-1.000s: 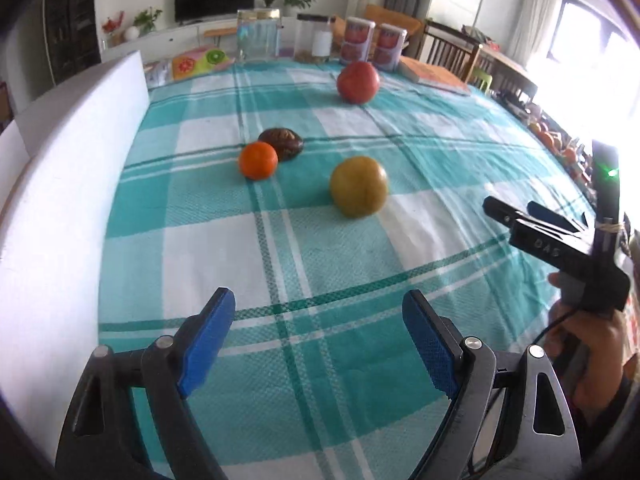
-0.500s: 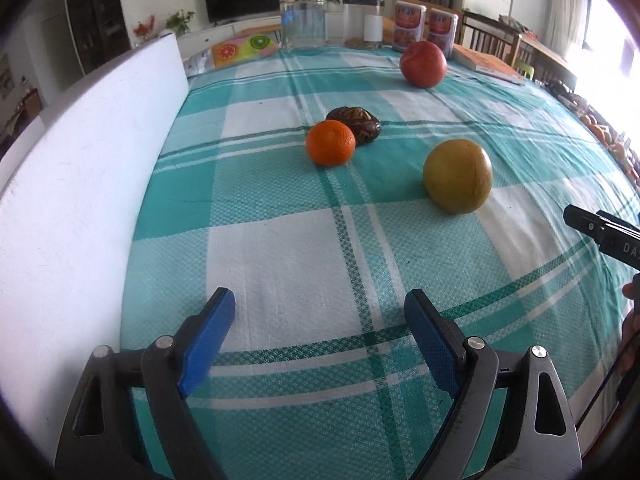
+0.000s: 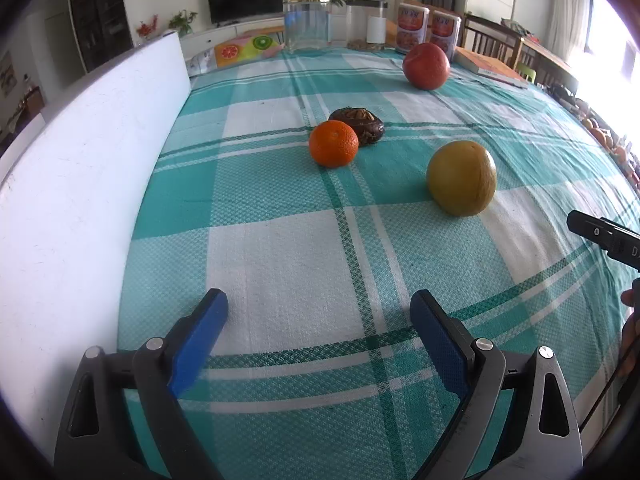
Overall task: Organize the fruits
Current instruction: 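Move the right gripper to the yellow-green pear and grasp it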
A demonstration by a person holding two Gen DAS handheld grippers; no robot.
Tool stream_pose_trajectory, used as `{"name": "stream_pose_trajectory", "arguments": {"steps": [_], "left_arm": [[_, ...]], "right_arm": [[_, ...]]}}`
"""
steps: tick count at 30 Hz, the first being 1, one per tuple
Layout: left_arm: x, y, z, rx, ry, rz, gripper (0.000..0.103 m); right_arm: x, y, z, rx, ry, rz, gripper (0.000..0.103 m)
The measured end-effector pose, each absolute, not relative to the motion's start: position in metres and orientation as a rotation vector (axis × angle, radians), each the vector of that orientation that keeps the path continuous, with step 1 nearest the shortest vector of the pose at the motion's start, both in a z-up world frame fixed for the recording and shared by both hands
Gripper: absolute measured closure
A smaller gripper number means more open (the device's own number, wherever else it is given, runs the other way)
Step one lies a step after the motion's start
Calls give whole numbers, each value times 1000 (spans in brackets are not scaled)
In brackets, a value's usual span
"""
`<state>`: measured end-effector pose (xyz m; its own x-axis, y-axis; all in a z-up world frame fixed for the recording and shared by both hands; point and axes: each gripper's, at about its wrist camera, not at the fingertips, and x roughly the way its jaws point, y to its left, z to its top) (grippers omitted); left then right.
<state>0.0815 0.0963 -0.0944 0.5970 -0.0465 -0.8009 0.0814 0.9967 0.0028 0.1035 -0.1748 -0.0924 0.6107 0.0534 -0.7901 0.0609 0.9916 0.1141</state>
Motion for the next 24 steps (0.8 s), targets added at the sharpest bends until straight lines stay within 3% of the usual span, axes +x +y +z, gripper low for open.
{"name": "stream_pose_trajectory", "arguments": {"steps": [9,15,17,21,22,23,24], "left_arm": [[82,97,-94,37,927,-79,9],[82,97,-94,36,926,-79,9],[82,97,-94,36,926,-79,9],[82,97,-94,36,926,-79,9],[82,97,-94,36,926,-79,9],[82,96,-94,36,926,-79,9],[82,96,-94,36,926,-79,9]], "right_arm": [[87,-174,-77,245,814,91,0],[112,-87,-61,151,830,412,2],[130,-64,-68,123,897,451,15],[154,-35,-87,44,976,463,26],[157,-32,-90,26,984,455,46],[156,-32,-88,16,974,442,54],[154,-36,-87,37,970,438,54]]}}
